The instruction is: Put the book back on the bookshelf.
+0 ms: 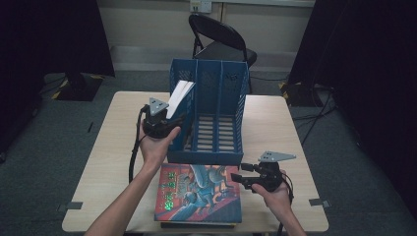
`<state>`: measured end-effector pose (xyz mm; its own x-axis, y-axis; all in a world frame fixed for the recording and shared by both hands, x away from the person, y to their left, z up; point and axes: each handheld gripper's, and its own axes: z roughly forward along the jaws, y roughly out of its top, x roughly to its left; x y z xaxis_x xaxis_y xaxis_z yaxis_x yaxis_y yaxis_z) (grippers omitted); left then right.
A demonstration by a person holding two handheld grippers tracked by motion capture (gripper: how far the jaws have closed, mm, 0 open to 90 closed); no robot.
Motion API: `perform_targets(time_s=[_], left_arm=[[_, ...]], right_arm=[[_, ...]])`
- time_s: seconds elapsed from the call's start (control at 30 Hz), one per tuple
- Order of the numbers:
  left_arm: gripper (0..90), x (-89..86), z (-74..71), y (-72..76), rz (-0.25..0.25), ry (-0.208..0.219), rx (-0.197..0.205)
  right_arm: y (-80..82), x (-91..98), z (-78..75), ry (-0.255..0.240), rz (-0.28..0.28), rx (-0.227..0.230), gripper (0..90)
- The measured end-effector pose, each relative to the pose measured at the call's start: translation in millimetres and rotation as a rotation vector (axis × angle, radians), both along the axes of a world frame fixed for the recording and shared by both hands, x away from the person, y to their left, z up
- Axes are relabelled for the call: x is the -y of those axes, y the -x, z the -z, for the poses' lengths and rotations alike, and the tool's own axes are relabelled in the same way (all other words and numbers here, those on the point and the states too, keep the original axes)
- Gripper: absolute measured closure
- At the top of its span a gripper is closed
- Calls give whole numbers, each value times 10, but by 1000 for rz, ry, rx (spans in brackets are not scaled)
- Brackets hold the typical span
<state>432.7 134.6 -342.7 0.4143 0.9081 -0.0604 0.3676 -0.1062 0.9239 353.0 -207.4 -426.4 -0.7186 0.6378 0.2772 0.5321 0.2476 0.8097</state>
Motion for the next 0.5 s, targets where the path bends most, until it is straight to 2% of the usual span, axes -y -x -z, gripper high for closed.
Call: perform_targets(time_s=[0.23, 0.43, 0.47, 0.5], left_arm=[[428, -62, -14, 17, 35, 2, -14], [418, -101, -21, 12, 71, -9, -7], [418, -111, -37, 18, 69, -6, -47], [442, -120, -71, 50, 53, 6, -59]], right_arm=[[-1, 10, -3, -4, 3, 1, 350], [-2, 7, 0, -1, 2, 1, 349], [-2, 5, 0, 1, 1, 0, 350], [0, -2, -1, 1, -1, -1, 350]])
